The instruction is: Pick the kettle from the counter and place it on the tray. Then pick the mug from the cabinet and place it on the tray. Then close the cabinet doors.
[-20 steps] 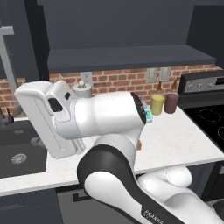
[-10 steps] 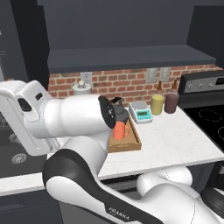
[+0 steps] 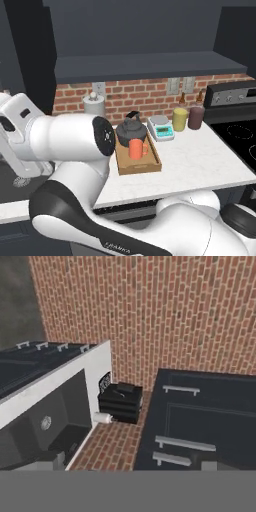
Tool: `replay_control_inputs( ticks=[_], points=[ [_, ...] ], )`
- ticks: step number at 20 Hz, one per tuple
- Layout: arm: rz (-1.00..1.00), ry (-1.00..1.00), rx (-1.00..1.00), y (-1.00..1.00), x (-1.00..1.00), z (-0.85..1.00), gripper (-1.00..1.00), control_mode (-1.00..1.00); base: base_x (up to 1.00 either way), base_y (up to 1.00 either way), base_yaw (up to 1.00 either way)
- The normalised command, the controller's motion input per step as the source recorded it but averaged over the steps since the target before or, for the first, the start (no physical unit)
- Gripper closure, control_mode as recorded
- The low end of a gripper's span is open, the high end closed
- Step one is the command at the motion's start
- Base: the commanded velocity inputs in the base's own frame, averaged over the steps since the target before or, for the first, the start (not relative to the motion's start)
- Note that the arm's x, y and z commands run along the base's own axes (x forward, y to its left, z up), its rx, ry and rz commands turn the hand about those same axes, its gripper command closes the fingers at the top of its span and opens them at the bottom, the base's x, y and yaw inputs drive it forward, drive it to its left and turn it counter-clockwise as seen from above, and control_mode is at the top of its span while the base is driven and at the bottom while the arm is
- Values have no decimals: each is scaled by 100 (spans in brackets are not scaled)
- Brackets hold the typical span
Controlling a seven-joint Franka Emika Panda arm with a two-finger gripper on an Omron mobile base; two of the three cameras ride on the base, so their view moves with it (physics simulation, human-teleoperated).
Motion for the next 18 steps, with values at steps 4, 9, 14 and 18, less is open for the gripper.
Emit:
replay_control_inputs(
  ticks=[4,9,14,18],
  points=[
    [-10,-6,0,0,-31,15,-100,-100,0,0,0],
    [-20,0,0,0,21,3,-100,-100,0,0,0],
    [-19,0,2,0,45,0,-100,-100,0,0,0],
    [-15,0,1,-6,45,0,-100,-100,0,0,0]
  ],
)
